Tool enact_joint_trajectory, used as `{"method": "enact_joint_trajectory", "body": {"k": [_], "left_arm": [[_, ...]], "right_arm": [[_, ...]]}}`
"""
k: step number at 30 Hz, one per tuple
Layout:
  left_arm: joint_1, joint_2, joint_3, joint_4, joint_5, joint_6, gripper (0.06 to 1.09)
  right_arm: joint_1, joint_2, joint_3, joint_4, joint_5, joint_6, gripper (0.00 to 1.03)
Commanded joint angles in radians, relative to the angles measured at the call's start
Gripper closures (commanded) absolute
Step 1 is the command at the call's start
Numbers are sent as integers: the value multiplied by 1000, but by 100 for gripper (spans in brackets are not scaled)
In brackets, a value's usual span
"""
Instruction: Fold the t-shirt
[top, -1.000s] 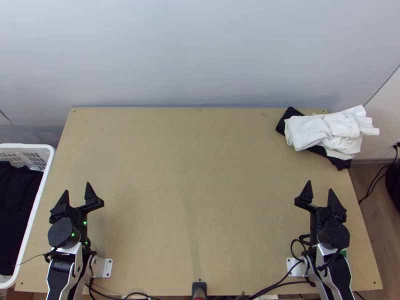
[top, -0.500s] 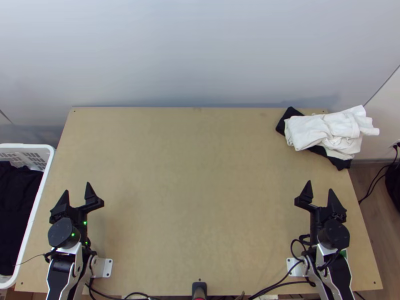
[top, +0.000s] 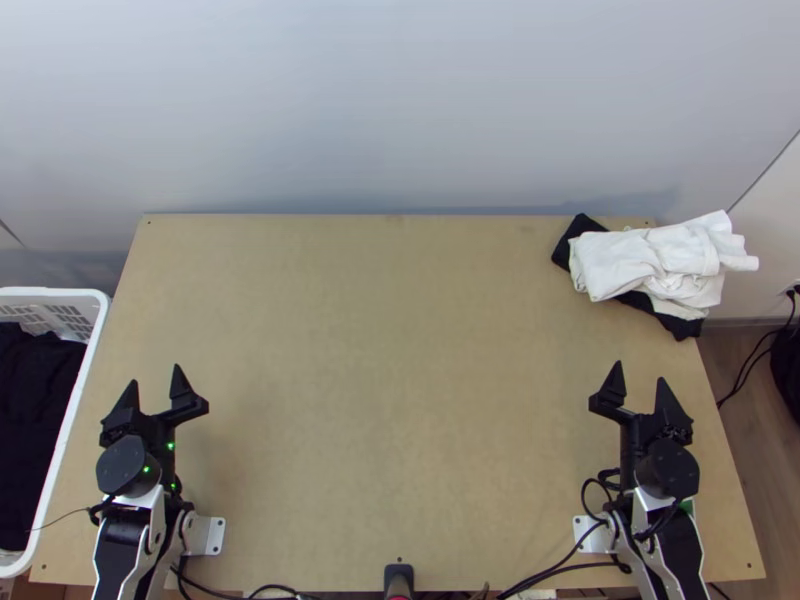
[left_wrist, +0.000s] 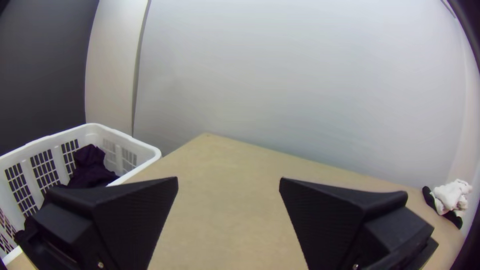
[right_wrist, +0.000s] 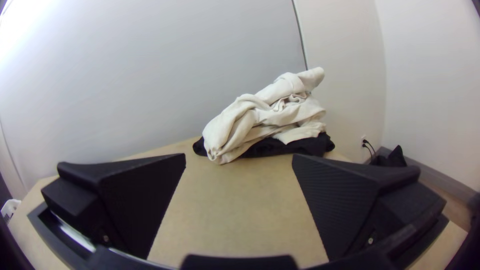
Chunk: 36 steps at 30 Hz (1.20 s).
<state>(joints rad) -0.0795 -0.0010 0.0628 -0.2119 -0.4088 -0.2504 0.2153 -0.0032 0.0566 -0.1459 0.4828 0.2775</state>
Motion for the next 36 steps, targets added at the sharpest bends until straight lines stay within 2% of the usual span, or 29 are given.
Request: {"method": "enact_joint_trajectory", "body": {"k": [1, 7, 10, 12, 13, 14, 18, 22, 26, 30, 36], "left_arm": [[-34, 1, 0, -1, 5, -9, 10], [-39, -1, 2, -6, -16, -12, 10], [-42, -1, 0, 39, -13, 99, 10], [-46, -1, 11, 97, -10, 241, 10], [-57, -1, 14, 124, -2, 313, 10], [-66, -1, 19, 134, -4, 333, 10], [-46, 4, 57, 132, -4, 335, 10], [-29, 30, 114, 118, -5, 329, 10], [17, 114, 180, 138, -5, 329, 10], [141, 308, 285, 194, -4, 301, 10], [328, 604, 502, 144, 2, 181, 10]], "right_arm": [[1, 0, 0, 0, 0, 0, 4], [-22, 0, -6, 49, 4, -4, 4], [-44, 0, -17, 121, 10, -173, 4], [-33, -3, -54, 256, 40, -405, 4], [-22, -1, -52, 264, 68, -454, 5], [-22, -1, -44, 269, 73, -489, 5], [-2, 19, 35, 250, 71, -548, 5], [42, 227, 201, 164, 77, -526, 4], [35, 437, 402, -9, 77, -383, 4], [42, 543, 519, -86, 77, -293, 4], [50, 603, 583, -155, 77, -250, 4]]}}
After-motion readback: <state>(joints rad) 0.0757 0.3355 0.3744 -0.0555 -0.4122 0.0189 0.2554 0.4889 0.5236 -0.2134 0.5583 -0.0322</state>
